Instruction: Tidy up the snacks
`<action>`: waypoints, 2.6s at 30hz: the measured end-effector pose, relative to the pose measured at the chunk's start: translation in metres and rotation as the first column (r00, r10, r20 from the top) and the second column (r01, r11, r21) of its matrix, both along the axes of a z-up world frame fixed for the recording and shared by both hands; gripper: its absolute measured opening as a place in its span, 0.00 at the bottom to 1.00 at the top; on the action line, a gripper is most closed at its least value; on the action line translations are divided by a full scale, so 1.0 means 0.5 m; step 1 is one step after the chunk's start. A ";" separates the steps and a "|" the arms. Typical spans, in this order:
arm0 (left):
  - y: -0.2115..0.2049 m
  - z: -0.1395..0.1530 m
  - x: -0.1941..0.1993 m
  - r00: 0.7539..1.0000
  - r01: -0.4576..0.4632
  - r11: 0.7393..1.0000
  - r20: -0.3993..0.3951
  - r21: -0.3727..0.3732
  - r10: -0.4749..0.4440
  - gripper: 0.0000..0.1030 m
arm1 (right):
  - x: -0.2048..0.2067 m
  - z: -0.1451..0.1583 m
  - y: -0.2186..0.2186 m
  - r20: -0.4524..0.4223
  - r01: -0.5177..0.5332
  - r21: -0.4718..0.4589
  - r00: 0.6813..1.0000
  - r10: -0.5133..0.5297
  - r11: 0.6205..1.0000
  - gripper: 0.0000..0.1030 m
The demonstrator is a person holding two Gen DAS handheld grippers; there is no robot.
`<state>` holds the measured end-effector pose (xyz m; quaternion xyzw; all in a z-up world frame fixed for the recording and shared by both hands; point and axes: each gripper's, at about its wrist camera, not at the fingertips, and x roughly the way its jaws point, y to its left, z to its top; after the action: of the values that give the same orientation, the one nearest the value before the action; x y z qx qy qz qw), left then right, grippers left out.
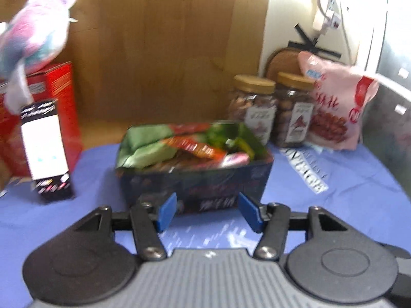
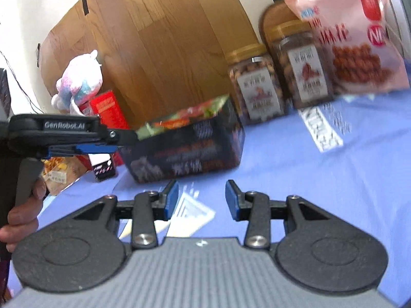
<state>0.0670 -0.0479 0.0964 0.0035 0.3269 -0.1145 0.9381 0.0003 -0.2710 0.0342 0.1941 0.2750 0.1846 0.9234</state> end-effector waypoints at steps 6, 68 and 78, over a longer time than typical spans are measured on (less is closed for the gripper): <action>0.023 -0.033 -0.069 0.996 -0.094 0.991 0.012 0.093 0.093 0.55 | -0.048 -0.017 0.020 -0.056 -0.016 0.047 0.998 0.018 0.999 0.43; 0.075 -0.110 -0.194 0.948 -0.316 0.901 0.117 0.297 0.295 1.00 | -0.146 -0.031 0.063 -0.098 0.105 0.060 0.990 -0.099 0.993 0.64; 0.071 -0.106 -0.203 0.953 -0.301 0.908 0.123 0.290 0.276 1.00 | -0.150 -0.024 0.064 -0.074 0.113 0.052 0.991 -0.109 0.992 0.65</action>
<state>-0.0344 -0.0125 0.0436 0.1047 0.3004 0.0776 0.9449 -0.0746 -0.2390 0.0223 0.2413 0.2910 0.1337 0.9161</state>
